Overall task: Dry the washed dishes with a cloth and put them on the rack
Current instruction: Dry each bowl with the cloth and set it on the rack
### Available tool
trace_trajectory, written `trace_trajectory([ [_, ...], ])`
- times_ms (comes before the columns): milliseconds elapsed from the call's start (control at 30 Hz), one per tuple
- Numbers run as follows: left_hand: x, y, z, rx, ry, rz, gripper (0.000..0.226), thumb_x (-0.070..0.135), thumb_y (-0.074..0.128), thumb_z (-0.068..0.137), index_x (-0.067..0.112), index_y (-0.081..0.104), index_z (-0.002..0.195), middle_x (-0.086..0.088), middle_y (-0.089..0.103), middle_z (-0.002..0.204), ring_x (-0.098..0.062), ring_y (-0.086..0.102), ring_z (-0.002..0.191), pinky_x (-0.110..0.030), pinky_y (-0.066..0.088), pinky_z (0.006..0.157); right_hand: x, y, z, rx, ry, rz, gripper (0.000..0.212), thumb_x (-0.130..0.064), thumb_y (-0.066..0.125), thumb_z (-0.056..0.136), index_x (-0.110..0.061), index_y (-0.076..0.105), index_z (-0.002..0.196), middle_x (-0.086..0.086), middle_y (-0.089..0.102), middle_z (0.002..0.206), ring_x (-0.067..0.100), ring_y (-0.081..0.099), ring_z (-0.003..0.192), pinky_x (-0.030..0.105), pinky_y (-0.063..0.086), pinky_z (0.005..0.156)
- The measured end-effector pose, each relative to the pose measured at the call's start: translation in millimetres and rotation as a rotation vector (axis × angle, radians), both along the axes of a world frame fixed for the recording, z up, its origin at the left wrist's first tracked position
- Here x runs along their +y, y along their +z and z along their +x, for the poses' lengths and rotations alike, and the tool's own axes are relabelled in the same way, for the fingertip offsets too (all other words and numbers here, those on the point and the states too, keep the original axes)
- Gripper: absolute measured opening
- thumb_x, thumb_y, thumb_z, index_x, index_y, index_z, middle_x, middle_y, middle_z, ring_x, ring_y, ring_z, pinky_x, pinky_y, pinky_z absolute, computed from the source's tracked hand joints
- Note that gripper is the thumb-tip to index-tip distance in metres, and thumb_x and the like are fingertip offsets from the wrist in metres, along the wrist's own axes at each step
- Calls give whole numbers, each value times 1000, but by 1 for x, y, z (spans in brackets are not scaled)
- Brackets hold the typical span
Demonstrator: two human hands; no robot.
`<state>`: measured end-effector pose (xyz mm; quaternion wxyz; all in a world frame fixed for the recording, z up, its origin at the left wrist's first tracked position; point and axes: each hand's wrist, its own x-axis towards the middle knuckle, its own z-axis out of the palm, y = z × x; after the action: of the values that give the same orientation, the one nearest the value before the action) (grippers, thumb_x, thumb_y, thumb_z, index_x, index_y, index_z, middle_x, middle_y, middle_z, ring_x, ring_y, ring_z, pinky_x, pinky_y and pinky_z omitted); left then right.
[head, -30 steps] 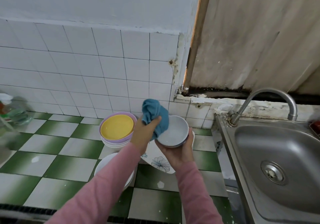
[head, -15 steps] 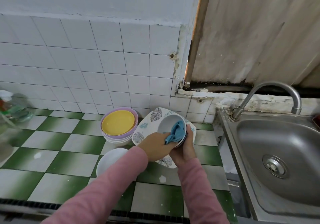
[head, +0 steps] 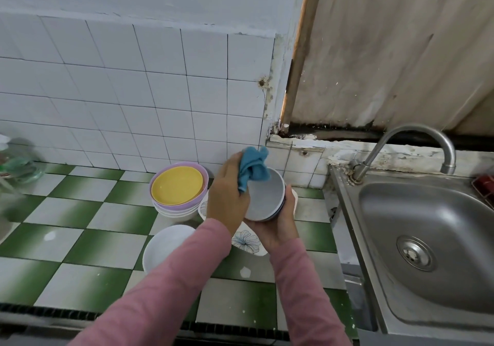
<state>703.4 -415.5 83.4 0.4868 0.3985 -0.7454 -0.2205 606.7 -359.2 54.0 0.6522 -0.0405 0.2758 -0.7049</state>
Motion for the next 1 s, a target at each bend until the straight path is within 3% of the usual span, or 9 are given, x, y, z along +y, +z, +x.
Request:
trace_trajectory([
  [67,-4,-11,0,-160,-86,-75,71,-10,57,78,12,45,145,-7,50,145,-25,48,129,-33,41,109,1,1,2,12,8,-17,63,-60,48,87,-14,59,129,18,69,117,32,65,105,48,57,83],
  [167,-1,-24,1,-343,-325,69,78,-1,55,88,23,22,154,10,16,160,-14,17,148,-33,18,122,4,-1,3,43,6,-16,63,-60,44,92,-16,58,134,16,65,129,33,61,120,49,50,97],
  [300,13,-33,-5,-549,-391,145,66,41,21,94,28,-15,148,10,-21,159,-6,-24,146,-31,-12,122,8,-4,1,87,-8,-23,67,-62,47,85,-17,57,134,15,65,130,30,61,121,46,42,109],
  [433,22,-35,-5,-647,-401,179,82,68,-2,85,24,-20,150,5,-29,158,-8,-28,145,-28,-16,120,10,-9,0,146,-17,7,67,-62,47,88,-17,55,138,12,62,135,26,60,124,44,39,112],
  [567,21,-35,-3,-799,-451,160,88,73,10,88,20,-4,157,2,-8,164,-14,-8,151,-32,-4,123,14,-12,-2,171,-28,33,75,-64,50,82,-14,54,138,14,64,131,28,60,123,43,43,109],
  [667,26,-29,-3,-750,-447,111,70,56,32,99,19,16,157,-1,22,162,-17,22,149,-28,12,121,17,-12,-3,154,-52,64,78,-64,51,80,-7,56,134,18,66,127,30,63,118,40,51,98],
  [767,28,-26,3,-651,-450,25,58,42,51,93,17,44,145,-5,64,128,-24,58,113,-29,38,99,20,-12,-8,148,-34,88,74,-64,44,87,-3,59,127,22,65,125,32,63,117,40,54,96],
  [867,35,-33,6,-569,-387,-94,33,34,63,85,17,66,114,-4,72,96,-28,63,84,-27,41,76,22,-11,-12,149,-4,99,72,-65,39,90,-3,62,118,22,69,117,32,66,108,40,57,90],
  [1000,43,-33,5,-451,-287,-118,17,29,74,79,14,67,86,-5,69,80,-29,59,72,-25,36,67,23,-9,-14,154,40,83,78,-71,37,84,-4,62,116,20,72,107,31,69,98,41,58,86],
])
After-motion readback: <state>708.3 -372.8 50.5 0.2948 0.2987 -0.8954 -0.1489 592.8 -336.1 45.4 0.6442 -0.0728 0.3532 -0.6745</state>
